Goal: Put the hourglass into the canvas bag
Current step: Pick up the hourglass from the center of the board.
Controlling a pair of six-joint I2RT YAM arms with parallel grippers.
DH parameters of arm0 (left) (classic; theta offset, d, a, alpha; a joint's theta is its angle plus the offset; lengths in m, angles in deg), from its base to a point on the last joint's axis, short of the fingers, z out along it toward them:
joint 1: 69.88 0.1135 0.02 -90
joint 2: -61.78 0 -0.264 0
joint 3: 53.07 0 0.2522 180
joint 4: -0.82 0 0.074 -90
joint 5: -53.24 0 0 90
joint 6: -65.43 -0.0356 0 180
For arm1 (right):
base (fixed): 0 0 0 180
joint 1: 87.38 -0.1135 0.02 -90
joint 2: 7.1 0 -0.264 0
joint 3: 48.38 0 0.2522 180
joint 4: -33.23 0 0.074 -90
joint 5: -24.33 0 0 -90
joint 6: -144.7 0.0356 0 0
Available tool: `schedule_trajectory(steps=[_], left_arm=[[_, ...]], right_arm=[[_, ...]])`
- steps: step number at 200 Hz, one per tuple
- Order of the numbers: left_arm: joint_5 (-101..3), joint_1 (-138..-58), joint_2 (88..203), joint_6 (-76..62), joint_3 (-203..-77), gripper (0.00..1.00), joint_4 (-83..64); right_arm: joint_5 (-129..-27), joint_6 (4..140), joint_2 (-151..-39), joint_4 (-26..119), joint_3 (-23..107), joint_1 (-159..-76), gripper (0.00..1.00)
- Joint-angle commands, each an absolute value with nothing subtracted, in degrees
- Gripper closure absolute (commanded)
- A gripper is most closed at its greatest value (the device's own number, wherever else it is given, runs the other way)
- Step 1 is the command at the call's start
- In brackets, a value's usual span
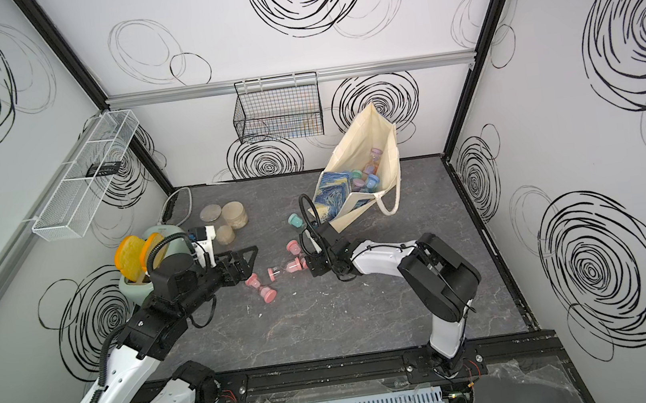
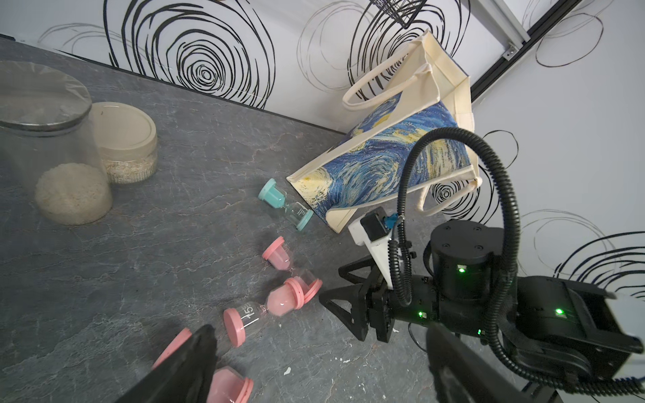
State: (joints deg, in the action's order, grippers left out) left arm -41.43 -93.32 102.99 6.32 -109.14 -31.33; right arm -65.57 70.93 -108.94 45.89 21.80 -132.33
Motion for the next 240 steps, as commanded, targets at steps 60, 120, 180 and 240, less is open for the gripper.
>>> schedule_trajectory(steps=[60, 120, 180, 240], left_arm=[[-40.43, -92.55, 102.47, 6.98, -108.31, 0.04, -30.04], [-40.65, -92.45, 103.16, 6.72, -108.48, 0.04, -29.59], [-40.85, -92.21, 103.96, 6.54, -108.73, 0.04, -29.07], [-41.67, -92.21, 104.67, 6.63, -109.35, 0.04, -28.5]], right_arm=[[-64.93, 70.36, -114.94, 42.12, 25.9, -133.17, 0.28], [-63.65, 68.5, -119.18, 41.36, 28.72, -133.7, 0.31], [-61.95, 67.79, -120.03, 41.95, 26.91, -134.57, 0.39], [-61.68, 68.18, -117.16, 42.49, 25.83, -134.93, 0.49]])
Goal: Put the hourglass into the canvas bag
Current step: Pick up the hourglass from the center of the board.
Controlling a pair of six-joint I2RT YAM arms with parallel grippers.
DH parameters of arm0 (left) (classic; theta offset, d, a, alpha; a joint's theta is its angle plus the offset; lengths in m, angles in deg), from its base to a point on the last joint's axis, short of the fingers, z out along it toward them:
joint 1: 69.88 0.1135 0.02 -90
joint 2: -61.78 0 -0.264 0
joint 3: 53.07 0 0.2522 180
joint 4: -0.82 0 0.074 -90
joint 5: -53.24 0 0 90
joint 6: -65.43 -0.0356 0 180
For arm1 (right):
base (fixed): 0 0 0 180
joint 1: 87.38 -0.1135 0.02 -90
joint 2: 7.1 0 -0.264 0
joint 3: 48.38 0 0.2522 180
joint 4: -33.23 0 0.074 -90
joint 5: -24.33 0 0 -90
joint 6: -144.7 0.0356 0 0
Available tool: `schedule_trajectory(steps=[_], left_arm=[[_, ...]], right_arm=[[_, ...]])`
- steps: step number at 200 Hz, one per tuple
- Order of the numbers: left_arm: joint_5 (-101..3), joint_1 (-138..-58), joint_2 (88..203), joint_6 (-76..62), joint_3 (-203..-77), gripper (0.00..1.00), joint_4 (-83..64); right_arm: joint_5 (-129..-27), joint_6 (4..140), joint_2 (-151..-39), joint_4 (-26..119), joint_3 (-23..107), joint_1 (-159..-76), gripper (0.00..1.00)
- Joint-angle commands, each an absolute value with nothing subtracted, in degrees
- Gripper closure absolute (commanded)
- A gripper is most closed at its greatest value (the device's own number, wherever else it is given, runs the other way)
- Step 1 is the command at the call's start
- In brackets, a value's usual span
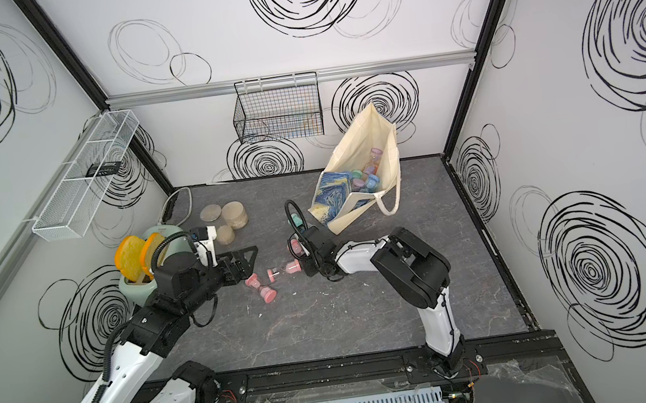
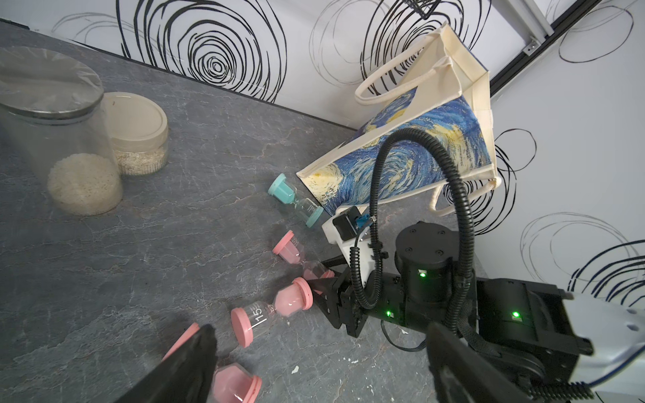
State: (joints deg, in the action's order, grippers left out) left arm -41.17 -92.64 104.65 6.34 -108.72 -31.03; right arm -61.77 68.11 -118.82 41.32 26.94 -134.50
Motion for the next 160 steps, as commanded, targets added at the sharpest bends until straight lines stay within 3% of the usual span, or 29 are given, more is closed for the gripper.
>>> schedule_trajectory(steps=[1, 84, 160], left_arm=[[-41.68, -92.21, 104.67, 6.67, -109.36, 0.04, -28.5], [-42.61, -92.12, 104.52, 6.59, -111.86, 0.04, -28.54], [-45.08, -92.43, 106.26, 7.15, -116.46, 0.04, -27.11]], right_arm=[[-61.7, 68.21, -117.15, 42.59, 25.88, -134.93, 0.49], [-65.1, 69.41, -109.22, 44.02, 27.95, -132.71, 0.59], [-61.8, 68.45, -92.31, 47.22, 29.16, -129.32, 0.63]])
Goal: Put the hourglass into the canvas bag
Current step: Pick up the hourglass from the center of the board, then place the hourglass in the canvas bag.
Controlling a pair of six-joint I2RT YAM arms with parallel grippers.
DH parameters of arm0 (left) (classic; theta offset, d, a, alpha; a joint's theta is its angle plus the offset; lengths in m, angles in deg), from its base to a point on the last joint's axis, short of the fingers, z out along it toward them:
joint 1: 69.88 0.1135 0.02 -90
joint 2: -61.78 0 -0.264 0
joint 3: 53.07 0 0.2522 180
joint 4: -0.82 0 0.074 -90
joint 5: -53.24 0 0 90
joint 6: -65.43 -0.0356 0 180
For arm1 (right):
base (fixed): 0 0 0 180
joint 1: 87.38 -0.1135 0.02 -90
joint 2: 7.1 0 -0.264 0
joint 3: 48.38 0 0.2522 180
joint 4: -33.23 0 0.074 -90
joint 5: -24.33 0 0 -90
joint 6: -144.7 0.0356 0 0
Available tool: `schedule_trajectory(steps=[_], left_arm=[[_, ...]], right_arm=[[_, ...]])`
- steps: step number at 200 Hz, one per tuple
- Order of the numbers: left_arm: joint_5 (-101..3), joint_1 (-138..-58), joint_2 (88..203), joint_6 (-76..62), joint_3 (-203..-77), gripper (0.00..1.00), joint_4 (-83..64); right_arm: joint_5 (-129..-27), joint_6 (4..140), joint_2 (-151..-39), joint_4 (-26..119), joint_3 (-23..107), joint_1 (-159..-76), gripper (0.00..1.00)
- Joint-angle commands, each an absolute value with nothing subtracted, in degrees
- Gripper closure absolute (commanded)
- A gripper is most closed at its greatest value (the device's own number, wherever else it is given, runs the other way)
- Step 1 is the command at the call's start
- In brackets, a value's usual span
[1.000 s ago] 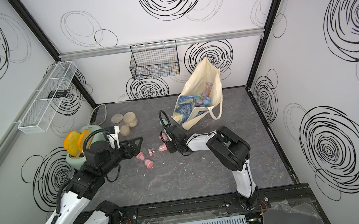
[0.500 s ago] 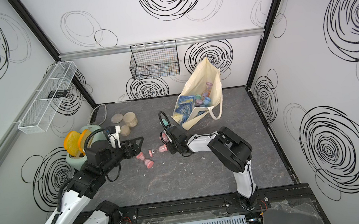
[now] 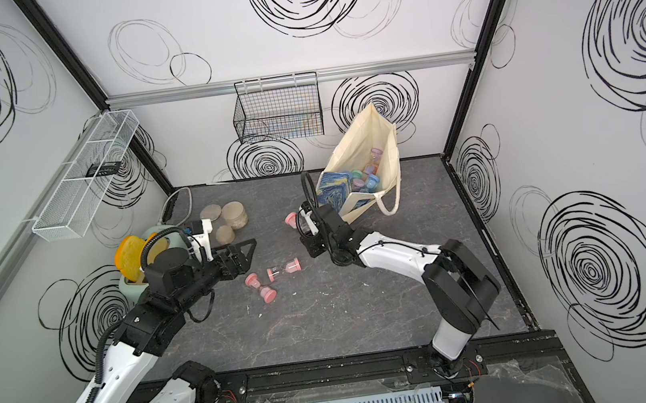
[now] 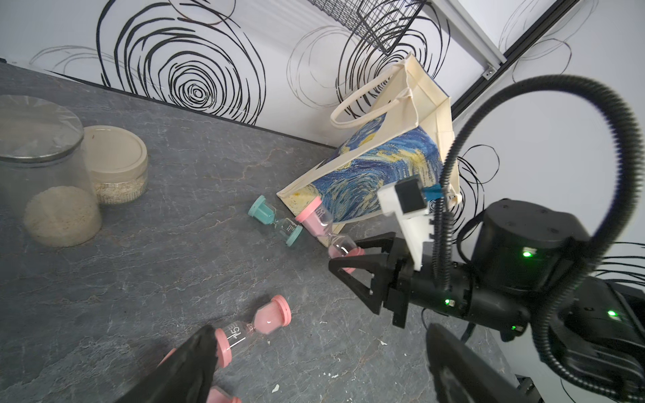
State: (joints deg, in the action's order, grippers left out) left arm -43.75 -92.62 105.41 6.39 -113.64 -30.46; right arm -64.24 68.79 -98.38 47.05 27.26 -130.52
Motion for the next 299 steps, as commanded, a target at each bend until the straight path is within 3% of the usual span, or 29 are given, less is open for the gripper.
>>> schedule_trajectory(steps=[1, 62, 142, 299], left_arm=[[-45.1, -92.4, 106.34, 7.15, -116.52, 0.04, -27.06], [-45.08, -95.38, 110.31, 7.09, -119.6, 0.04, -23.06], [-44.04, -100.77, 116.64, 6.6, -122.29, 0.04, -18.35], [-43.12, -103.45, 122.54, 7.0, -122.42, 0.04, -14.76]], right_arm=[[-61.76, 68.43, -92.03, 47.11, 29.13, -129.27, 0.63], [-63.75, 68.23, -83.42, 50.08, 35.5, -119.72, 0.62], [-67.22, 69.9, -91.17, 52.98, 43.28, -102.51, 0.63], [-64.02, 65.96, -113.82, 55.82, 52.59, -102.76, 0.57]])
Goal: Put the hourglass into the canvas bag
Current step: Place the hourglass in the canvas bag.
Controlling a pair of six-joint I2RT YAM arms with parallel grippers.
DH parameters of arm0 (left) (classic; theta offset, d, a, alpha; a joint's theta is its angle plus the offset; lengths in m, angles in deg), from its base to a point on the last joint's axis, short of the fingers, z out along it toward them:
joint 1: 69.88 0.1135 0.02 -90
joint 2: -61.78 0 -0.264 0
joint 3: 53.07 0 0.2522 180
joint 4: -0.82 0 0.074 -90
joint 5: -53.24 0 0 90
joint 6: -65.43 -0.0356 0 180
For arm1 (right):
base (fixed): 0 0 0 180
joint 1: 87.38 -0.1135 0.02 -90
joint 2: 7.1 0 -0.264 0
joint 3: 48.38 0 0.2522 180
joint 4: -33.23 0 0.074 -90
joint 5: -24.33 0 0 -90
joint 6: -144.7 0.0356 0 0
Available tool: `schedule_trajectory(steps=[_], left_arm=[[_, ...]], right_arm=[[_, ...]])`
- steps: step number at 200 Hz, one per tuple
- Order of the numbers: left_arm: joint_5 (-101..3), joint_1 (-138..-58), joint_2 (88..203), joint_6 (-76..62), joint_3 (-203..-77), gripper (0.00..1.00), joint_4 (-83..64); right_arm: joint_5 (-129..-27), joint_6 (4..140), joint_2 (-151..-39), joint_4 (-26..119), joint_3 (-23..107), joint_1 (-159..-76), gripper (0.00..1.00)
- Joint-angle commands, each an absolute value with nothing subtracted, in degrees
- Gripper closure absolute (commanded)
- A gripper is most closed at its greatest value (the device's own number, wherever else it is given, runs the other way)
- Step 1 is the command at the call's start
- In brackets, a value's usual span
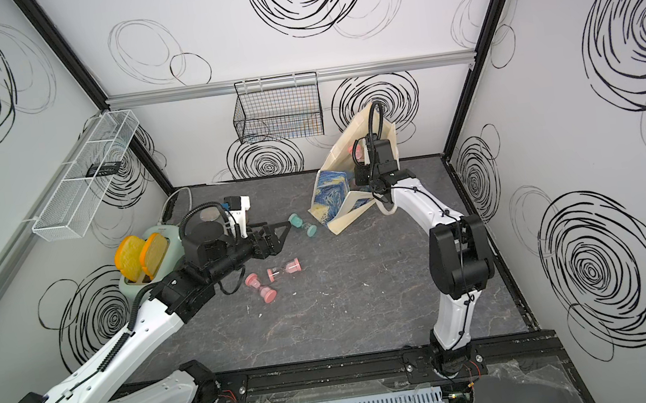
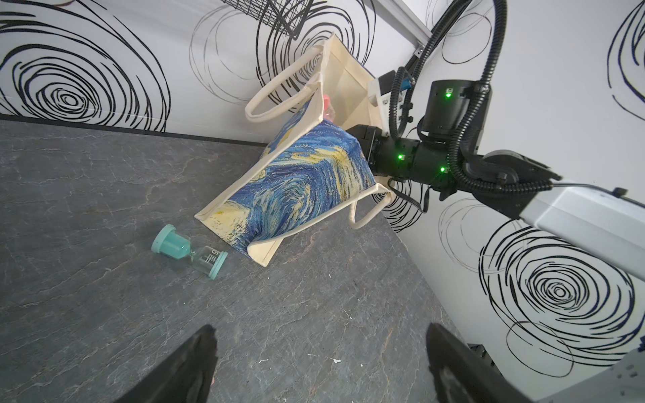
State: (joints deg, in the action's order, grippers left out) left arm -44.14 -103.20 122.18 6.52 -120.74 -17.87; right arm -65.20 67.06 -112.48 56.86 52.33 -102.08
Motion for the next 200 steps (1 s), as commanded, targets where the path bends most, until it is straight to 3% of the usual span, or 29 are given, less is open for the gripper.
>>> schedule_trajectory(steps=[1, 99, 200], left_arm=[[-43.15, -103.45, 122.53, 7.04, -122.4, 0.04, -14.77], [-42.84, -101.62, 122.46, 7.12, -121.81, 0.04, -14.35], [-44.19, -97.35, 118.99, 8.01, -120.63, 0.04, -15.18]], right_arm=[[-64.01, 65.96, -113.85, 55.76, 52.49, -102.76, 0.56], [-59.69, 65.42, -113.92, 55.63, 52.39, -102.78, 0.4], [-58.88, 66.51, -100.57, 53.98, 50.51, -107.62, 0.25]])
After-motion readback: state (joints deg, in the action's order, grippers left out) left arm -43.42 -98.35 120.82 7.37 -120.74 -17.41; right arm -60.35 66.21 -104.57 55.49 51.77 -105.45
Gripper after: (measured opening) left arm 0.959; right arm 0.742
